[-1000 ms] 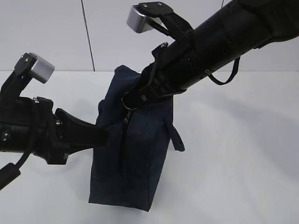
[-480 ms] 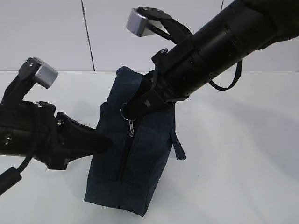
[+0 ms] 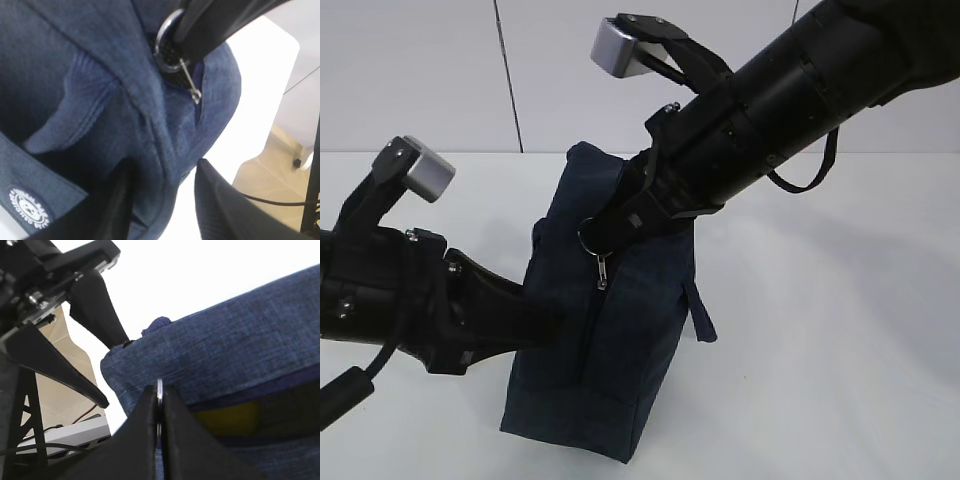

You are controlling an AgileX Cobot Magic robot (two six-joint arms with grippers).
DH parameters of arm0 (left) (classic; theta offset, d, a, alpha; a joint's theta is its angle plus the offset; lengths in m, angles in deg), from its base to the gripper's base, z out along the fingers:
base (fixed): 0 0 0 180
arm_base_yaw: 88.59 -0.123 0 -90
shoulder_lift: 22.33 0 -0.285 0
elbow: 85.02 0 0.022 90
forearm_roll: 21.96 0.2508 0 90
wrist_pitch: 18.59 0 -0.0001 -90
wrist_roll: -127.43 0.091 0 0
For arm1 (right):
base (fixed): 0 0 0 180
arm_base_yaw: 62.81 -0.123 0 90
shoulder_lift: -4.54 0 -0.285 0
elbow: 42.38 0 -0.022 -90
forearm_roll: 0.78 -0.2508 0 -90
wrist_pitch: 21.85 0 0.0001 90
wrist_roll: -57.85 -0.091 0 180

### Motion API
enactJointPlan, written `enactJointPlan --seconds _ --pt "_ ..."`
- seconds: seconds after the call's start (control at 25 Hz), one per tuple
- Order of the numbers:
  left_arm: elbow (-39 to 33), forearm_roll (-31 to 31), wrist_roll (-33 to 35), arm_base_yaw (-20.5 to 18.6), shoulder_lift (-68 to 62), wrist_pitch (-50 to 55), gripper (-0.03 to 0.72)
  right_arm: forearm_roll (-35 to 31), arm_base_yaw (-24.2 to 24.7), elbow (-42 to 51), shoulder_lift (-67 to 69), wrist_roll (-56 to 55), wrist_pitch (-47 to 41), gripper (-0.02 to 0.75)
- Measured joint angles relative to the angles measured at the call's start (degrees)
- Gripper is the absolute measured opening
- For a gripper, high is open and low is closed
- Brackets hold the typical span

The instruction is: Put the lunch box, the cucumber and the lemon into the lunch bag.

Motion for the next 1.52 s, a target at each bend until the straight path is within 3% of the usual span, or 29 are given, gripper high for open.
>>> enactJointPlan --seconds 0.4,0.68,1.32,1.52 --pt "0.0 1.3 -0.3 0.0 -1.4 0.2 0.172 0.3 0.0 0.0 0.0 0.0 0.5 0.02" --pt "0.0 1.8 -0.8 0.0 -1.4 0.3 0.021 0.3 0.0 0.0 0.0 0.0 0.5 0.02" --pt "0.0 1.2 -0.9 0.0 -1.4 0.3 0.013 0.6 0.0 -0.3 -1.2 0.0 3.0 0.02" --pt "0.0 1.1 -0.9 0.0 -1.4 0.3 0.013 -0.7 0.0 -0.5 -1.4 0.4 -1.6 0.02"
